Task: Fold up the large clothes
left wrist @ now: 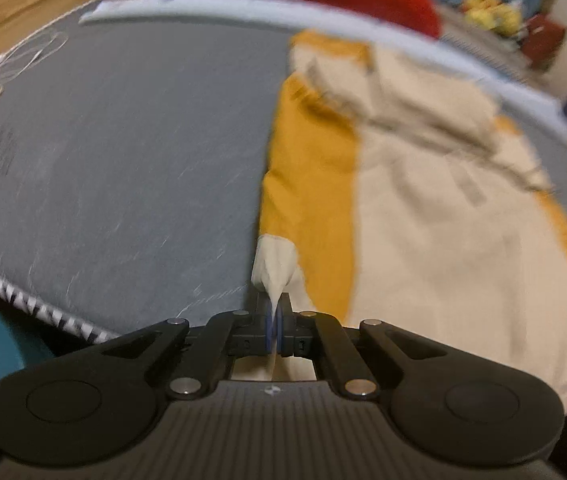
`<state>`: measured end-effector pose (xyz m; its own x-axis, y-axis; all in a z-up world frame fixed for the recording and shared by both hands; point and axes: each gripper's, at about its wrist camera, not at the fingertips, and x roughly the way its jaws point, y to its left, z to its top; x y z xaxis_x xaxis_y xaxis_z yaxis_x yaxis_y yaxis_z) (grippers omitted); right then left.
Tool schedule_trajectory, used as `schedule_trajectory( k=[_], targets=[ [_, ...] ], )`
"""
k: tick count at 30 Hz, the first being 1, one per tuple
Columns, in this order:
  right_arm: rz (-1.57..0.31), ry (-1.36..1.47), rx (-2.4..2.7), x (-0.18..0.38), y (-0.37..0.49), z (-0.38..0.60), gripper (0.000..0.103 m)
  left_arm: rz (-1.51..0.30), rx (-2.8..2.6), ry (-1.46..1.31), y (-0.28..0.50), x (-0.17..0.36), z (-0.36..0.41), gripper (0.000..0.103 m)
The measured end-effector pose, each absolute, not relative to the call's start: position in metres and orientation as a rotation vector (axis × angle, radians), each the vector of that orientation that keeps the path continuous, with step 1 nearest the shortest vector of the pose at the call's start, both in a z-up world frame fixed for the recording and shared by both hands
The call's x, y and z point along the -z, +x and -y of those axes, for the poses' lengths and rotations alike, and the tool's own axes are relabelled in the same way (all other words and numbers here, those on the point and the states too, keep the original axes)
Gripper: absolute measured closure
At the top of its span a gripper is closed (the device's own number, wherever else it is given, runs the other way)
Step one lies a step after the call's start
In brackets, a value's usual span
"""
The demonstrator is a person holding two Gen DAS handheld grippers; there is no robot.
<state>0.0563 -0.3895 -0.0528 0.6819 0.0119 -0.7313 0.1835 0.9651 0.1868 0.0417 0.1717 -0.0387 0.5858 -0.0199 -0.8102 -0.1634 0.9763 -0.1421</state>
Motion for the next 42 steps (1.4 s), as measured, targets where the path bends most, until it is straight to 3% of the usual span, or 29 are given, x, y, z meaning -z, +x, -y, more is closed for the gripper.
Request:
schedule_trajectory(
  k=[11, 19, 23, 30, 33, 35, 36, 38, 42],
  targets=[
    [-0.612, 0.365, -0.079, -0.071, -0.013, 0.417, 0.103, -0.818, 0.138, -0.304, -0.006, -0.073, -0.196, 0.103],
    [-0.540, 0.405, -0.116, -0.118, -0.100, 0.457, 0.103, -0.814, 0.231, -0.366, -0.067, -0.130, -0.232, 0.103],
    [-0.580, 0.469, -0.096, -0.103, -0.077, 0.470, 0.103, -0.866, 0.220, -0.488, -0.037, -0.111, -0.252, 0.102],
    [-0.697, 0.495, -0.047, -0.048, 0.079, 0.465, 0.102, -0.953, 0.081, -0.608, 0.118, -0.023, -0.268, 0.101],
    [-0.673, 0.504, 0.033, -0.034, 0.134, 0.469, 0.096, -0.990, 0.041, -0.684, 0.173, 0.004, -0.276, 0.093],
    [-0.649, 0.503, 0.101, -0.025, 0.157, 0.477, 0.088, -0.951, -0.007, -0.740, 0.188, 0.010, -0.290, 0.055],
    [-0.640, 0.510, 0.121, -0.019, 0.164, 0.480, 0.086, -0.890, -0.032, -0.755, 0.190, 0.011, -0.299, 0.050],
    [-0.649, 0.504, 0.125, -0.003, 0.174, 0.484, 0.079, -0.826, -0.062, -0.762, 0.184, 0.021, -0.307, 0.050],
    [-0.768, 0.485, 0.079, 0.038, 0.190, 0.474, 0.076, -0.894, -0.077, -0.798, 0.189, 0.037, -0.305, 0.050]
  ],
)
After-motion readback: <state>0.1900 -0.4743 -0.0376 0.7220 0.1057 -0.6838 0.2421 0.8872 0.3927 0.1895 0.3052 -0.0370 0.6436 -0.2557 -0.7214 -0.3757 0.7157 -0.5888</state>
